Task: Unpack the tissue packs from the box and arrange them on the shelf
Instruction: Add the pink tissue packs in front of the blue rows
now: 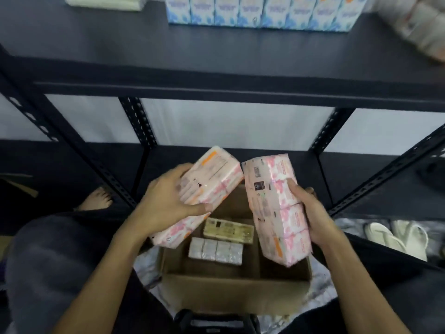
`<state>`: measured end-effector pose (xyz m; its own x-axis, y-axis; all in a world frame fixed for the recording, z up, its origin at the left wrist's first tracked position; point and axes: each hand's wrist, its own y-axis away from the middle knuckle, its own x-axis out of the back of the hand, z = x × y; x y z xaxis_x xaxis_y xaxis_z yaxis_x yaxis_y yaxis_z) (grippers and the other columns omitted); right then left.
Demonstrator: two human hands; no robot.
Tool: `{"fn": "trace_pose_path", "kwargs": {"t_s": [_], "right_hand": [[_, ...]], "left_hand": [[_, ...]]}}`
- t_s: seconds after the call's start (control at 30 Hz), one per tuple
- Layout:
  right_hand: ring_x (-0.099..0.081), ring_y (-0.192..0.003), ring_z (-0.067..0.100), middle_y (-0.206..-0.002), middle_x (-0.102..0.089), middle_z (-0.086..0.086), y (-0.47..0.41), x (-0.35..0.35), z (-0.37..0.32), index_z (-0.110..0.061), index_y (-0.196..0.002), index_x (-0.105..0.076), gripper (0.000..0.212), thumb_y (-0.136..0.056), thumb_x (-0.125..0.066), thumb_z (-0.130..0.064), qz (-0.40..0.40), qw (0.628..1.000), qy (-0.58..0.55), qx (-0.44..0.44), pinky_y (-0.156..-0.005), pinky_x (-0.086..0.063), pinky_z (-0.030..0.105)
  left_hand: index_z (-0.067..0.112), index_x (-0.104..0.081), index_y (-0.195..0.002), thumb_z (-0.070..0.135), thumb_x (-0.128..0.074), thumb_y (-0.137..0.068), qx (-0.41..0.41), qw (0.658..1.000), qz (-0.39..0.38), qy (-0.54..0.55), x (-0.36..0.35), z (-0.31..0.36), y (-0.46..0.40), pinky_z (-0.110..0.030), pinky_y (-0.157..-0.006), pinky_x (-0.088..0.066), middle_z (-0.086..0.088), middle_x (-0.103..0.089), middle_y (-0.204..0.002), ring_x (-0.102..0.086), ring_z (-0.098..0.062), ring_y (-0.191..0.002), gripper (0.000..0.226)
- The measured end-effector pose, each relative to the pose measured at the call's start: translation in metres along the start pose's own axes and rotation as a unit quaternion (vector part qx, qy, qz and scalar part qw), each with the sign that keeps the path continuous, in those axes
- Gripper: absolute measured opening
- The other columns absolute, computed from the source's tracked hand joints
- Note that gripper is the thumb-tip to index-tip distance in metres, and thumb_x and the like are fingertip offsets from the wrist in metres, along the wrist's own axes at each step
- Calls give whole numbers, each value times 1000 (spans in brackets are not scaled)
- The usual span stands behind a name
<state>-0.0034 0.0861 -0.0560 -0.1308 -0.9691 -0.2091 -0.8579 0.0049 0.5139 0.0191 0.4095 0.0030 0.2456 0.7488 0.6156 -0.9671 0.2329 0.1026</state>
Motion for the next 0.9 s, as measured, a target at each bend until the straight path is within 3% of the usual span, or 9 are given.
{"fn": "trace_pose_path", "kwargs": {"t_s": [0.2, 0.33, 0.4, 0.47, 0.57, 0.67, 0.77, 0.83, 0.9], "right_hand": [[-72, -100, 33, -113, -72, 10, 76, -11, -140, -28, -122, -65, 68, -67, -80, -65, -90, 961, 200, 167, -83, -58, 45], [-72, -96, 28, -110, -75, 10, 98, -22, -243, -27, -115, -72, 56, -75, -73, -67, -59, 910, 272, 308, -80, -60, 41], [-75, -93, 29, -106, -77, 9, 99, -25, -290, -28, -113, -71, 39, -87, -59, -53, -51, 893, 317, 315, -78, -62, 39], [-76, -88, 28, -101, -77, 10, 94, -28, -328, -22, -112, -71, 36, -92, -55, -47, -48, 865, 405, 293, -73, -63, 36], [-72, -83, 6, -95, -76, -7, 63, -35, -364, -24, -102, -71, 28, -96, -57, -47, -26, 788, 559, 257, -73, -52, 19], [-55, -65, 9, -69, -62, -18, 4, -35, -369, -18, -73, -58, 40, -102, -53, -45, 21, 716, 661, 223, -67, -39, 24], [-46, -66, 17, -71, -52, -1, -45, -27, -359, -8, -74, -55, 51, -97, -50, -53, 83, 739, 613, 266, -68, -34, 33], [-46, -63, 18, -68, -50, 1, -56, -28, -356, -10, -71, -54, 49, -99, -49, -50, 99, 742, 595, 293, -67, -34, 33], [-42, -59, 18, -61, -46, 0, -58, -35, -358, -15, -64, -47, 46, -101, -49, -42, 93, 719, 612, 316, -62, -32, 33]], "left_hand": [[49, -52, -128, 34, -93, -59, -156, 977, 124, -77, 101, 96, 5, 1, -87, -35, 22, -59, -123, -54, 13, -110, 82], [48, -46, -137, 39, -92, -62, -220, 955, 144, -135, 155, 158, -26, -7, -92, -36, 32, -55, -123, -50, 8, -112, 88], [49, -43, -138, 37, -93, -67, -208, 955, 100, -188, 176, 181, -57, -8, -95, -36, 35, -51, -124, -47, 5, -116, 88], [44, -41, -147, 40, -92, -66, -170, 953, 43, -247, 190, 193, -96, -26, -107, -39, 21, -51, -138, -49, -7, -127, 95], [41, -37, -152, 38, -85, -63, -115, 951, -26, -287, 187, 195, -148, -36, -114, -38, 13, -44, -149, -47, -15, -133, 102], [43, -35, -152, 55, -73, -64, -74, 952, -46, -295, 167, 192, -180, -39, -113, -37, 6, -39, -158, -44, -21, -138, 96], [43, -46, -147, 93, -47, -64, -87, 961, -10, -263, 157, 193, -195, -49, -119, -29, 9, -39, -159, -39, -22, -144, 97], [40, -51, -145, 92, -28, -82, -103, 968, -6, -229, 151, 195, -202, -48, -120, -27, 12, -42, -157, -38, -22, -146, 84], [32, -60, -138, 81, -19, -93, -106, 960, 27, -257, 146, 195, -212, -44, -106, -41, 8, -63, -135, -56, -24, -127, 77]]}}
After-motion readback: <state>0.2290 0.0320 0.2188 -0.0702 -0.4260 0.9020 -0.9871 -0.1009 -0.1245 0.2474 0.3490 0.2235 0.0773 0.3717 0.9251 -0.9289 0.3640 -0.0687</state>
